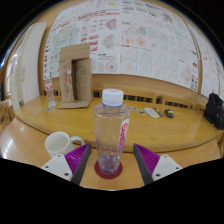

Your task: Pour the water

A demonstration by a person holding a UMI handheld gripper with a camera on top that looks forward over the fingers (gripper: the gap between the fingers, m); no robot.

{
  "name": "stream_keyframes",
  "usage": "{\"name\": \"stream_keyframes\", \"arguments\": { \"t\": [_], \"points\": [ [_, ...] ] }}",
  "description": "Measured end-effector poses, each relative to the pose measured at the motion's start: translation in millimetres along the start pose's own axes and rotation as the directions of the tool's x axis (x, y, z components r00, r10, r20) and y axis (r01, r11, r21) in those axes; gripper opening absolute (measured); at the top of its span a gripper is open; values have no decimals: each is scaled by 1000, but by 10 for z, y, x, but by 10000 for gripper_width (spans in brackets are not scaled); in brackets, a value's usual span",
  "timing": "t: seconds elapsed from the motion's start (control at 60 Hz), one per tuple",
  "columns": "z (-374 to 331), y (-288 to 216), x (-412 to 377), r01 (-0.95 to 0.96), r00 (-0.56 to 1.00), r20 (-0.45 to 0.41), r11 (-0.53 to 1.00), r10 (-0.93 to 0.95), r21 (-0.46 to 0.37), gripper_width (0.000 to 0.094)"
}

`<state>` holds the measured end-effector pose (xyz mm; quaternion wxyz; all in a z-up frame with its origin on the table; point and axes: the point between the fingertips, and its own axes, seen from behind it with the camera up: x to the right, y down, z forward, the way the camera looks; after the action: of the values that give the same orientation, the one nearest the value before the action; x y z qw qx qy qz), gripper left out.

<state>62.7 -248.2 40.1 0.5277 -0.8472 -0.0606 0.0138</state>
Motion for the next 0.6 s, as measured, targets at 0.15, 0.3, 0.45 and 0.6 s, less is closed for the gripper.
{"name": "stream_keyframes", "arguments": {
  "t": [0.15, 0.3, 0.45, 0.6],
  "points": [
    [-674, -62, -49, -19, 998, -60, 1000, 17, -24, 857],
    [-1579, -40, -264, -15, 993, -116, 999, 11, -32, 855],
    [-2500, 128, -621, -3, 988, -153, 999, -5, -51, 850],
    [-3204, 278, -934, -17, 986, -165, 998, 8, -53, 848]
  ]
}}
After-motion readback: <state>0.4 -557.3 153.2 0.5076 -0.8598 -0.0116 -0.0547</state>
